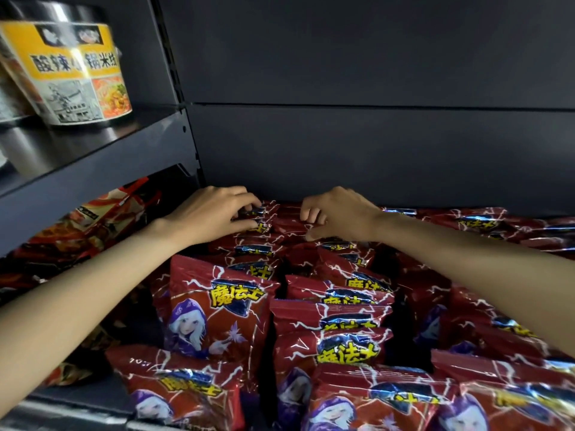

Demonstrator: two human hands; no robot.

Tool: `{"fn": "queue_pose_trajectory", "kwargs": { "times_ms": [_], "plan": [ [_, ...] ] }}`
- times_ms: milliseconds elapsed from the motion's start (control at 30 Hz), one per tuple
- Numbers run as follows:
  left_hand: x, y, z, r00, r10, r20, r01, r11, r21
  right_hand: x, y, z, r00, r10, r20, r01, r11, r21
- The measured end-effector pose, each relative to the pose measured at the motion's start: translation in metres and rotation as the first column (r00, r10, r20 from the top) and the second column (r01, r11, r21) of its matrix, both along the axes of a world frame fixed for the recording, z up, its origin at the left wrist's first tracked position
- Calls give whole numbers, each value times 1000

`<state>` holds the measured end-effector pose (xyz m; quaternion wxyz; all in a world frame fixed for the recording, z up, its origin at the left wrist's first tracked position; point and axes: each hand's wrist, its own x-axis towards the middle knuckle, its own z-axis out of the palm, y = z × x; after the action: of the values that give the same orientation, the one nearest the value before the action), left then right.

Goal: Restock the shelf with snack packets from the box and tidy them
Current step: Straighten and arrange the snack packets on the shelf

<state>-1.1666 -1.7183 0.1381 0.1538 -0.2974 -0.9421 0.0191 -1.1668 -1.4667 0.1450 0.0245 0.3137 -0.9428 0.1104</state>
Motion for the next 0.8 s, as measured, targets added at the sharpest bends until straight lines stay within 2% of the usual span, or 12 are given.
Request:
{"fn": "queue_pose_trajectory", "kwargs": {
  "times_ms": [100,233,333,433,533,633,800],
  "plan": [
    [5,13,12,998,-8,-66,9,1000,18,10,36,15,1000,-6,-30,2,992,-126],
    [9,47,27,991,-121,61,121,993,3,24,100,30,994,-79,-72,67,986,-155],
    [6,79,27,972,-197,124,204,978,-46,29,136,32,989,-117,-87,113,992,-53],
    [1,104,20,964,-222,148,242,961,-132,35,154,28,987,-115,-111,134,973,187],
    [-3,117,14,963,-208,170,238,953,-185,35,165,19,981,-102,-168,165,889,428],
    [-4,120,10,962,-194,190,229,956,-182,31,166,11,977,-130,-167,191,884,426],
    [-2,122,8,965,-168,200,204,963,-175,19,162,11,990,-127,-61,141,878,457]
  ]
}}
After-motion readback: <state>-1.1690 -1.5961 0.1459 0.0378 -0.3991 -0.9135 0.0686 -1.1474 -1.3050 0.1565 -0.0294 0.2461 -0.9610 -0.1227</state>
